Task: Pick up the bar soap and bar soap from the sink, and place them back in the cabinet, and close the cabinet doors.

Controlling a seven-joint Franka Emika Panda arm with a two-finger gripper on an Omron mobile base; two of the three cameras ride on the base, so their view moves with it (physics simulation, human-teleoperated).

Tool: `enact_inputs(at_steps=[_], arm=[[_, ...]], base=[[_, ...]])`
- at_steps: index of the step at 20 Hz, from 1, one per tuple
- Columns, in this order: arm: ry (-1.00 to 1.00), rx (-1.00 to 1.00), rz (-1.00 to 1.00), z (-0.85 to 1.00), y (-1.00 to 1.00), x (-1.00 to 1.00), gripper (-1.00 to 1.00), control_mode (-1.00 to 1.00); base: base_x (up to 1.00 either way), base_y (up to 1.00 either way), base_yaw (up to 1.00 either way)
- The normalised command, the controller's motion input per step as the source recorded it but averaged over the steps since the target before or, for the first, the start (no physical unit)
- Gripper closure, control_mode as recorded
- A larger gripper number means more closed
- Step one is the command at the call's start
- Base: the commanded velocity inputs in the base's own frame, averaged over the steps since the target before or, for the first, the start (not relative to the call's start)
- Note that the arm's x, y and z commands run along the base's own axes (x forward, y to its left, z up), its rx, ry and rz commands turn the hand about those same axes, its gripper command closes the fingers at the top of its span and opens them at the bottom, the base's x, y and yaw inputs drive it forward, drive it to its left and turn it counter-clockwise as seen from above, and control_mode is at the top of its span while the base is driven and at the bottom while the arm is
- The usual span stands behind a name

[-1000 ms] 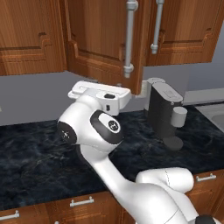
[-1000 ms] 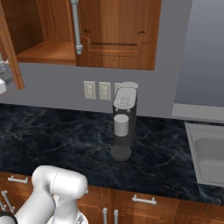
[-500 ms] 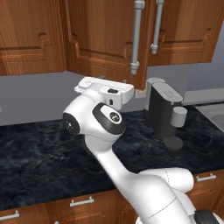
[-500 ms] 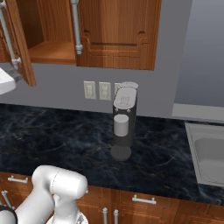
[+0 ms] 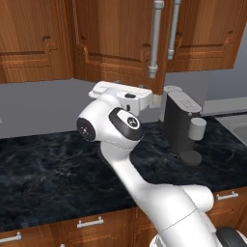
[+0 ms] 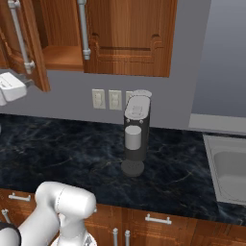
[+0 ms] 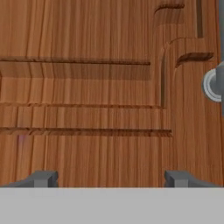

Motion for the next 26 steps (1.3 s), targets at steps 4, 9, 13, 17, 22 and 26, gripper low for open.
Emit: enact_inputs(at_steps=[4,9,13,17,22,26], arm=[[0.0,0.0,0.0,0.0,-0.33,0.27,-1.0,-1.0],[0.0,0.0,0.0,0.0,-0.27,0.35,-1.0,-1.0],[0.0,0.0,0.02,0.0,-0.21,0.33,-1.0,-1.0],[0.0,0.0,0.05,0.0,-0.24,0.33,-1.0,-1.0],[0.0,0.0,0.07,0.0,-0.24,0.32,-1.0,-1.0],[0.0,0.0,0.09,0.0,-0.26,0.26,-1.0,-1.0]], base=[[0.0,0.0,0.0],[0.0,0.0,0.0],[0.0,0.0,0.0],[0.0,0.0,0.0],[0.0,0.0,0.0],[0.0,0.0,0.0]])
